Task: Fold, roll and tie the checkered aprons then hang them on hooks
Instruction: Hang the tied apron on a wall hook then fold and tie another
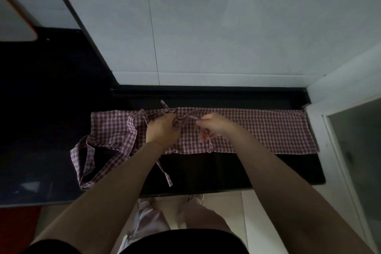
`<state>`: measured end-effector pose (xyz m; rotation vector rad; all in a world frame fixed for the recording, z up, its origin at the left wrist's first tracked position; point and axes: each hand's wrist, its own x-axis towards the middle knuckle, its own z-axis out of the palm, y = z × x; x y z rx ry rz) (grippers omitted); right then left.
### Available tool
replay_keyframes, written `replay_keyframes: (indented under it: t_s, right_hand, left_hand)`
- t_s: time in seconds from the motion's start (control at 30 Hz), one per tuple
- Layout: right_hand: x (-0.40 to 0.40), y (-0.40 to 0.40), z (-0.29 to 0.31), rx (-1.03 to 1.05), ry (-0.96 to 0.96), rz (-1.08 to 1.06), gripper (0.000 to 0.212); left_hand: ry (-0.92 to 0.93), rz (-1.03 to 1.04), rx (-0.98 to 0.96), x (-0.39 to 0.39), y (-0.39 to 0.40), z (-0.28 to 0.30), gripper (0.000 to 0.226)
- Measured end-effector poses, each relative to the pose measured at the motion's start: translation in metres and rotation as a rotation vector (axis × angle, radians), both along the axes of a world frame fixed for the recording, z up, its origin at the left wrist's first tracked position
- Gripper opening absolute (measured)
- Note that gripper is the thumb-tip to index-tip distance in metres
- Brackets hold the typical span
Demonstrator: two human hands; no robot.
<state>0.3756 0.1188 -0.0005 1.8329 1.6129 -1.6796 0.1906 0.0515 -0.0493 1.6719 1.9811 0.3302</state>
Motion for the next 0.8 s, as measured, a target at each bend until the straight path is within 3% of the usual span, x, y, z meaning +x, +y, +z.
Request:
replay_keyframes:
  t_s: [0.1,0.17,0.23,0.3,0.4,0.43,0.53,0.6,0.8]
  right_hand:
    - [-0.005,-0.01,-0.011,-0.078,-0.125,0.139,0.024]
    - [-0.001,-0.016,-0.02,-0.068,-0.223,0.235,0.036]
    - [0.004,-0.02,-0.027,-0.05,-0.261,0.231,0.04]
    - [0.006,-0.024,-0.032,-0.033,-0.266,0.17,0.032]
    - [0.002,-0.028,-0.035,0.023,-0.258,0.057,0.021]
    - [0.0,-0.03,-0.034,0.052,-0.26,0.03,0.021]
    - [0.001,-0.035,-0.034,0.116,-0.198,-0.032,0.025]
    - [0.005,-0.042,-0.032,0.095,-0.125,-0.06,0.026]
    - [0.018,-0.049,-0.021,-0.064,-0.126,0.042,0.017]
  left_hand:
    - [0.027,0.21,-0.071,-0.014,0.004,0.004,0.021]
    - [0.104,0.262,-0.038,-0.023,0.008,0.005,0.024]
    - [0.262,0.179,0.056,-0.021,0.01,0.01,0.026]
    - [0.348,0.021,0.157,-0.008,0.006,0.018,0.02]
    - [0.242,-0.272,0.119,0.019,-0.009,0.017,0.009]
    - [0.224,-0.345,0.046,0.025,-0.016,0.012,0.013]
    - [0.336,-0.362,-0.228,0.024,-0.032,-0.004,0.068]
    - [0.381,-0.366,-0.335,0.016,-0.034,-0.009,0.092]
    - [0.392,-0.435,-0.385,0.01,-0.022,-0.008,0.101]
